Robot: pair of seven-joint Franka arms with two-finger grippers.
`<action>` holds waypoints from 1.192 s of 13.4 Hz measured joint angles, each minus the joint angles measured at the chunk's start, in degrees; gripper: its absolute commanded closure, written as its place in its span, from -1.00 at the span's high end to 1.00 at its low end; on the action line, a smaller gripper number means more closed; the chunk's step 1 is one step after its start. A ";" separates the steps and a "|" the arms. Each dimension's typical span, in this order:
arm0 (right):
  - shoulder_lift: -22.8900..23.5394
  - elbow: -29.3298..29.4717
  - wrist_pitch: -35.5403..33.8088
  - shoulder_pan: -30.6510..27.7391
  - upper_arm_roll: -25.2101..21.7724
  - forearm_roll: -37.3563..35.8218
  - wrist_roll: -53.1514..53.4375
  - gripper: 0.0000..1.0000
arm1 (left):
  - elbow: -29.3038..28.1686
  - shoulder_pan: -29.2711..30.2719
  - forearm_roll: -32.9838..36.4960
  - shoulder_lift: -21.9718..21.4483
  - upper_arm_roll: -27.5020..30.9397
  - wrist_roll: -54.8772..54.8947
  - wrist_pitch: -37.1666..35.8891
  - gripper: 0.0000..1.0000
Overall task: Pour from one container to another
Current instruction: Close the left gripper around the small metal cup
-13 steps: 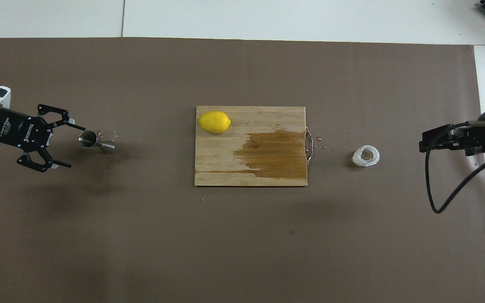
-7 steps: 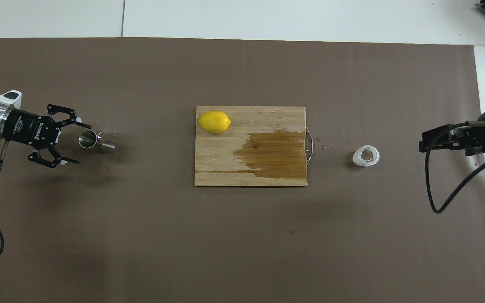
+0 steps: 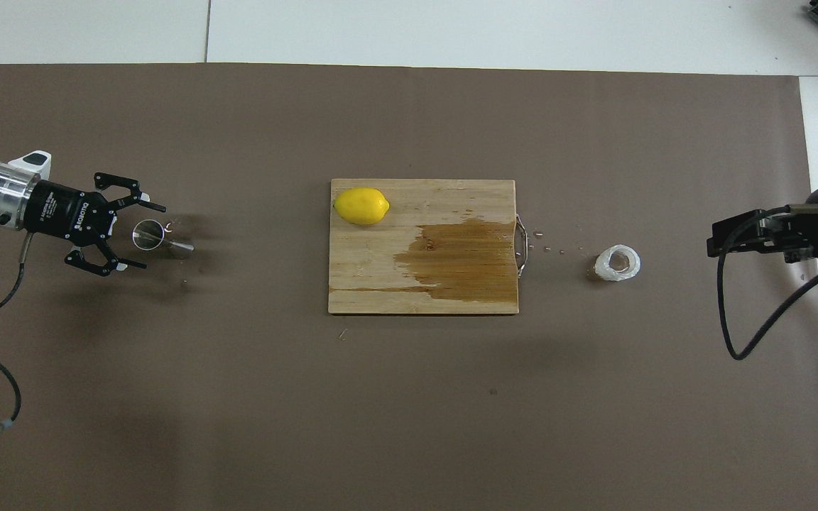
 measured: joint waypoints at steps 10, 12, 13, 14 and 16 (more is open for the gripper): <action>0.00 0.00 0.00 0.00 0.00 0.00 0.00 1.00 | 0.06 1.95 0.00 0.37 -0.86 -0.12 -0.77 1.00; 0.00 0.00 0.00 0.00 0.00 0.00 0.00 1.00 | 0.05 1.95 0.00 0.40 -1.10 -0.13 -0.77 1.00; 0.00 0.00 0.00 0.00 0.00 0.00 0.00 1.00 | 0.05 1.95 0.00 0.42 -1.19 -0.13 -0.77 0.95; 0.00 0.00 0.00 0.00 0.00 0.00 0.00 1.00 | 0.05 1.95 0.00 0.43 -1.22 -0.13 -0.77 0.80; 0.00 0.00 0.00 0.00 0.00 0.00 0.00 1.00 | 0.05 1.95 0.00 0.43 -1.22 -0.12 -0.77 0.71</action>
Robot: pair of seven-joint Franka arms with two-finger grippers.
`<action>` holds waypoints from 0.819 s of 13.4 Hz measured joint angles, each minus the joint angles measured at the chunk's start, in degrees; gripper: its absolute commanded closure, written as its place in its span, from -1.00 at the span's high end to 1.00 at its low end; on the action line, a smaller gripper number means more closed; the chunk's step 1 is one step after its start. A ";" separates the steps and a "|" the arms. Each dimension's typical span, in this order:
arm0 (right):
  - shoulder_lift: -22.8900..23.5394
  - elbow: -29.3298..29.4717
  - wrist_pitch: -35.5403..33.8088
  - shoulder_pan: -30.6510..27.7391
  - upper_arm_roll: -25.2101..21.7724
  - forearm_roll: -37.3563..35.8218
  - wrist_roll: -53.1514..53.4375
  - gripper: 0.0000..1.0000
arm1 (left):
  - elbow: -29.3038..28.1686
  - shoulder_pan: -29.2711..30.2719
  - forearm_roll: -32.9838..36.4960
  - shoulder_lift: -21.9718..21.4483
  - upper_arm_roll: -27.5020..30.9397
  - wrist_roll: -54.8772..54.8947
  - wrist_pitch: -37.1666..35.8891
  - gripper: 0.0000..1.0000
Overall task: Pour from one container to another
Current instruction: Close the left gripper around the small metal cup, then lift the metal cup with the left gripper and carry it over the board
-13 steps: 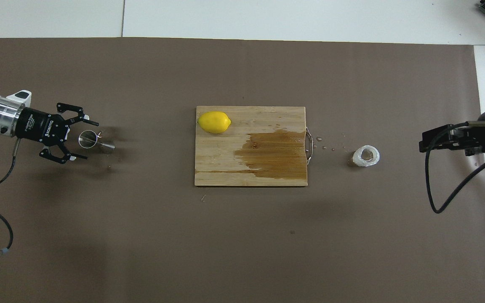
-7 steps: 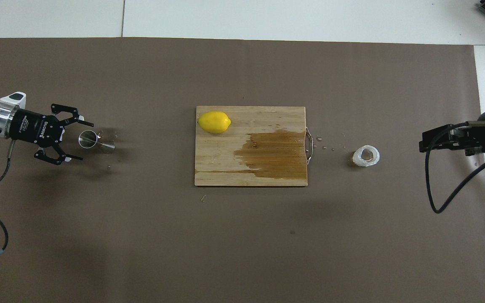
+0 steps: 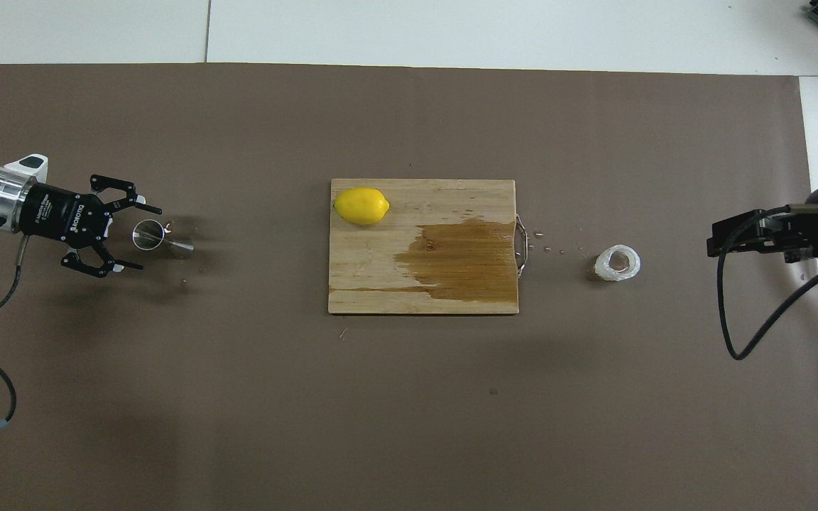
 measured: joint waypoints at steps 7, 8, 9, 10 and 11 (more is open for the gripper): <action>0.00 0.00 0.00 0.00 0.00 0.00 0.00 1.00 | 0.00 0.01 0.00 0.01 0.00 0.01 0.02 -0.01; 0.00 0.00 0.00 0.00 0.00 0.00 0.00 1.00 | 0.00 0.01 0.00 0.01 -0.02 0.01 0.02 -0.17; 0.00 0.00 0.00 0.00 0.00 0.00 0.00 1.00 | 0.00 0.01 0.00 0.01 -0.03 0.01 0.02 -0.33; 0.00 0.00 0.00 0.00 0.00 0.00 0.00 1.00 | 0.00 0.01 -0.01 0.02 -0.07 0.02 0.03 -0.39; 0.00 0.00 0.00 0.00 0.00 0.00 0.00 1.00 | 0.00 0.01 -0.01 0.03 -0.15 0.02 0.03 -0.57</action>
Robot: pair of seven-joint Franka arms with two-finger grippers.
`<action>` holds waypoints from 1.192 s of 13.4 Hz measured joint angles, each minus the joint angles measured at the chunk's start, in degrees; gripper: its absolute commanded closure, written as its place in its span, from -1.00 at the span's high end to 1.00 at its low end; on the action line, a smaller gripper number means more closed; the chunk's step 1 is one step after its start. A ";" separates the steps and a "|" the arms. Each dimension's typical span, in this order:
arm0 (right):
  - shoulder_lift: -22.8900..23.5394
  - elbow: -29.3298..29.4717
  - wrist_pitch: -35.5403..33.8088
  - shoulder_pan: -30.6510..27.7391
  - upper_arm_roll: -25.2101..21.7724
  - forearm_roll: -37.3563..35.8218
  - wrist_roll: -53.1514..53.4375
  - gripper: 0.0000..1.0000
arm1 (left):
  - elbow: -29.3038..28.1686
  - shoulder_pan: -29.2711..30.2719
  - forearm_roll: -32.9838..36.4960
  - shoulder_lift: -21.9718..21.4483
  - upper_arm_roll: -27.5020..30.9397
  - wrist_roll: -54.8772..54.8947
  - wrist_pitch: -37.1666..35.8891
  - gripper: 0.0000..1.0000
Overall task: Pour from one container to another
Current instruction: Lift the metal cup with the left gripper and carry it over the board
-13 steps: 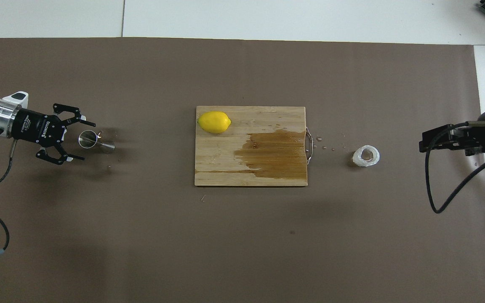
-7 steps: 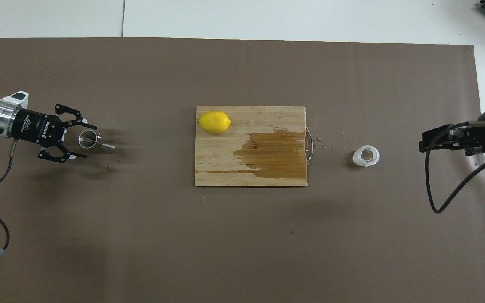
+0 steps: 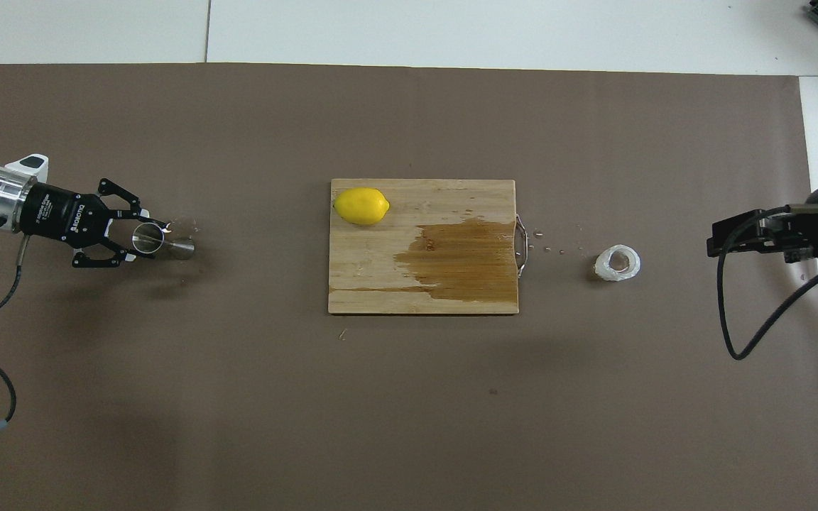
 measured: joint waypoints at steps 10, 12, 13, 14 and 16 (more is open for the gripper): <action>0.00 0.00 0.00 0.00 0.00 0.00 0.00 1.00 | 0.17 -0.10 -1.64 -0.10 -6.32 -1.00 -1.56 -1.00; 0.00 0.00 0.00 0.00 0.00 0.00 0.00 1.00 | 0.59 -0.83 -2.36 -0.86 -8.19 -3.80 -1.62 -1.00; 0.00 0.00 0.00 0.00 0.00 0.00 0.00 1.00 | 0.84 -2.09 -3.10 -1.55 -8.60 -5.76 -1.62 -1.00; 0.00 0.00 0.00 0.00 0.00 0.00 0.00 1.00 | 0.88 -3.90 -4.35 -2.48 -8.71 -7.70 -1.58 -1.00; 0.00 0.00 0.00 0.00 0.00 0.00 0.00 1.00 | 0.78 -8.33 -7.19 -4.07 -8.69 -11.44 0.22 -1.00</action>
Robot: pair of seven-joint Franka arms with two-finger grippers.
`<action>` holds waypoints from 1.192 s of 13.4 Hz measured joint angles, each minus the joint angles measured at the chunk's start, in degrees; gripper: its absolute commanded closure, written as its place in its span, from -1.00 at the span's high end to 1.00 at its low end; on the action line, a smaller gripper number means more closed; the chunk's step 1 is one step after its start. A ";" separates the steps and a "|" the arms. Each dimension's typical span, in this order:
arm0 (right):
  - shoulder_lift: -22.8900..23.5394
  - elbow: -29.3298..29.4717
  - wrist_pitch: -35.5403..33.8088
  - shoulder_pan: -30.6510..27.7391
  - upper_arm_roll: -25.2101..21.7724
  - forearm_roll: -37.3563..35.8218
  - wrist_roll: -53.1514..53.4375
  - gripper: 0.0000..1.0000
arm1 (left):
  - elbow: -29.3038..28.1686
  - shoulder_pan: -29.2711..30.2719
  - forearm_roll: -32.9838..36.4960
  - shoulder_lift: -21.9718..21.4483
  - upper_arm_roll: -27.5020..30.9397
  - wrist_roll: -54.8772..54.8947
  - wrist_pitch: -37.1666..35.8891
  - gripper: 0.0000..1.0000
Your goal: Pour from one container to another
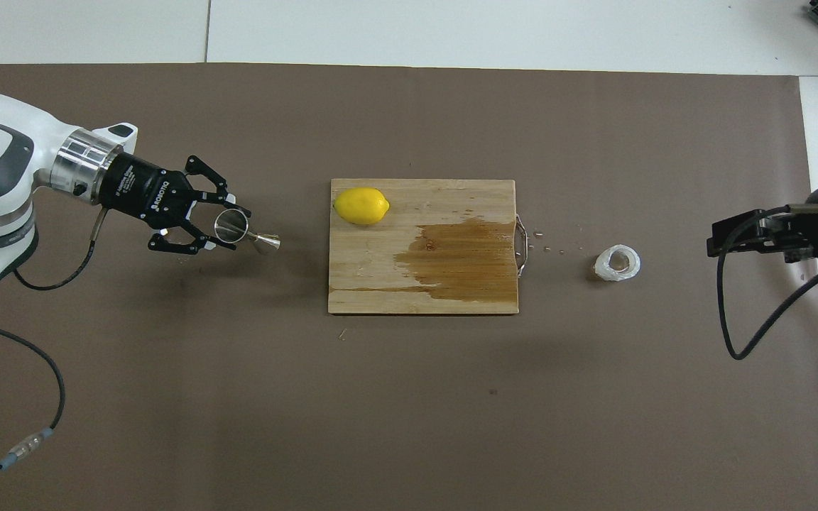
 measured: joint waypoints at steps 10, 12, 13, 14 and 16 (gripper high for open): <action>0.00 0.00 0.00 0.00 0.00 0.00 0.00 1.00 | -11.28 -20.17 -17.04 -6.59 -0.02 -6.30 32.07 -1.00; 0.00 0.00 0.00 0.00 0.00 0.00 0.00 1.00 | -12.82 -24.07 -20.33 -7.06 0.01 -7.46 39.56 -1.00; 0.00 0.00 0.00 0.00 0.00 0.00 0.00 1.00 | -13.51 -25.86 -22.60 -7.09 0.01 -7.49 42.91 -1.00; 0.00 0.00 0.00 0.00 0.00 0.00 0.00 1.00 | -14.00 -27.53 -24.81 -7.09 0.02 -7.50 46.17 -1.00; 0.00 0.00 0.00 0.00 0.00 0.00 0.00 1.00 | -14.69 -30.85 -29.60 -7.09 0.07 -7.53 51.84 -1.00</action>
